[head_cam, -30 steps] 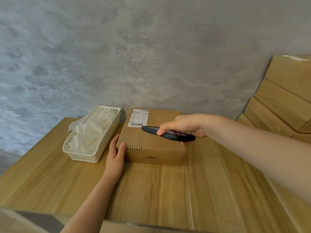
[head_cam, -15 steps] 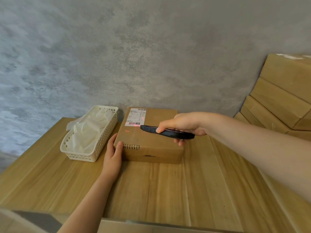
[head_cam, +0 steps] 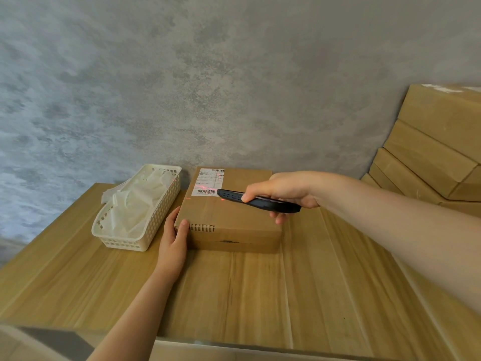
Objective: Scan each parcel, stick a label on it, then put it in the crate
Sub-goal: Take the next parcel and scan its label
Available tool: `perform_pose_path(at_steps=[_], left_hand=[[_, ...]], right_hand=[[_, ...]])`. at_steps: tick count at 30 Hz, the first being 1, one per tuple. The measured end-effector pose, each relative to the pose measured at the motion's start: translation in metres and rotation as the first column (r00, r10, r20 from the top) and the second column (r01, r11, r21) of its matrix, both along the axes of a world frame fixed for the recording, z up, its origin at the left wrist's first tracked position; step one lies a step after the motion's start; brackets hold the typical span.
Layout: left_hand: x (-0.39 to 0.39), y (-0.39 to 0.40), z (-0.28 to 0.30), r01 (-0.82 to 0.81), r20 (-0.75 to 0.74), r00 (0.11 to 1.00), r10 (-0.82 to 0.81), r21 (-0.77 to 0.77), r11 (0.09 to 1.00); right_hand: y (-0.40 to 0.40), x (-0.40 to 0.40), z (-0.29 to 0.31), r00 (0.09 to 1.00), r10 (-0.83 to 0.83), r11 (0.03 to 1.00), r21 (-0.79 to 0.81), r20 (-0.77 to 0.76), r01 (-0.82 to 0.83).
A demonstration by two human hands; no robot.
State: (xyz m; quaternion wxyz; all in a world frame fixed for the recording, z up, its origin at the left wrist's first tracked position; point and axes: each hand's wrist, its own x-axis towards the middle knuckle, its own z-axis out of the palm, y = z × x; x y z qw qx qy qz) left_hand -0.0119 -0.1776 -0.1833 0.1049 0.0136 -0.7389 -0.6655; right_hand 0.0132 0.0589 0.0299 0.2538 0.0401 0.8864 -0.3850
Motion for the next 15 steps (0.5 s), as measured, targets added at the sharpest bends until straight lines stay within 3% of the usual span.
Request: perform_pose_path(at_steps=[15], left_hand=[[-0.0018,-0.0021,-0.002,0.0,0.015,1.0,0.0,-0.005,1.0]], right_hand=[[0.003,-0.0023,-0.0024,1.0,0.008,1.0,0.018,0.016,-0.009]])
